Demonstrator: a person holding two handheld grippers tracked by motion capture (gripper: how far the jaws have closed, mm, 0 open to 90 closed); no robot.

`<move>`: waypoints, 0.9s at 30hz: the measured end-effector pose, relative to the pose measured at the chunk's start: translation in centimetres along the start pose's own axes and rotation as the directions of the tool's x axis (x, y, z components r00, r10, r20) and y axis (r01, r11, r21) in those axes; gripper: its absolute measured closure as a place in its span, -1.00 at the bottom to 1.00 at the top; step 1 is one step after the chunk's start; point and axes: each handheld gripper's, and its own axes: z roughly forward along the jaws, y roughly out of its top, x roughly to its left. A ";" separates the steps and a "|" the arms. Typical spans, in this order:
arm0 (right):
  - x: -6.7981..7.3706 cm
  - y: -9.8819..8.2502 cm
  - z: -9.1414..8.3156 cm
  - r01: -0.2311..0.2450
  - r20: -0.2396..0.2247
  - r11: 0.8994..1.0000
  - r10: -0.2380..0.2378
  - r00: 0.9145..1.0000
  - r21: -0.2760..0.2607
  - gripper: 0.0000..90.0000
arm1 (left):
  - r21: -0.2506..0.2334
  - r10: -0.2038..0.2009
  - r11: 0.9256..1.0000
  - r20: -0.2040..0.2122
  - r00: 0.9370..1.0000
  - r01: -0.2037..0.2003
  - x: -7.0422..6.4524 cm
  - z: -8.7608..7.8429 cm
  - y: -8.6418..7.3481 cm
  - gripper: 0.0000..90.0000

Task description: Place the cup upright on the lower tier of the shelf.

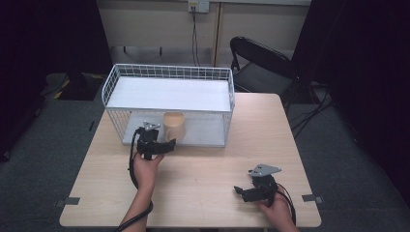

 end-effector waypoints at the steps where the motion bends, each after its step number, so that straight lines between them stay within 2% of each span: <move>1: 0.0 0.0 0.0 0.000 0.000 1.000 0.000 1.000 0.000 -0.72 | -0.001 0.004 1.000 0.001 1.000 -0.004 0.0 -0.1 -0.1 -0.54; 6: 0.0 0.0 0.0 0.000 0.000 1.000 0.000 1.000 0.000 -0.72 | 0.006 0.013 1.000 -0.002 1.000 -0.013 0.0 -0.6 -0.4 -0.55; 11: 0.0 0.0 0.0 0.000 0.000 1.000 0.000 1.000 0.000 -0.72 | 0.010 0.012 1.000 0.032 0.999 -0.013 0.4 -1.3 -0.8 -0.62; 15: 0.0 0.0 0.0 0.000 0.000 1.000 0.000 1.000 0.000 -0.72 | 0.021 0.018 1.000 0.042 0.999 -0.019 0.7 -1.8 -1.1 -0.64; 27: 0.0 0.0 0.0 -0.002 0.002 1.000 0.002 1.000 0.001 -0.72 | 0.014 0.026 1.000 0.067 0.997 -0.027 1.4 -3.0 -2.3 -0.64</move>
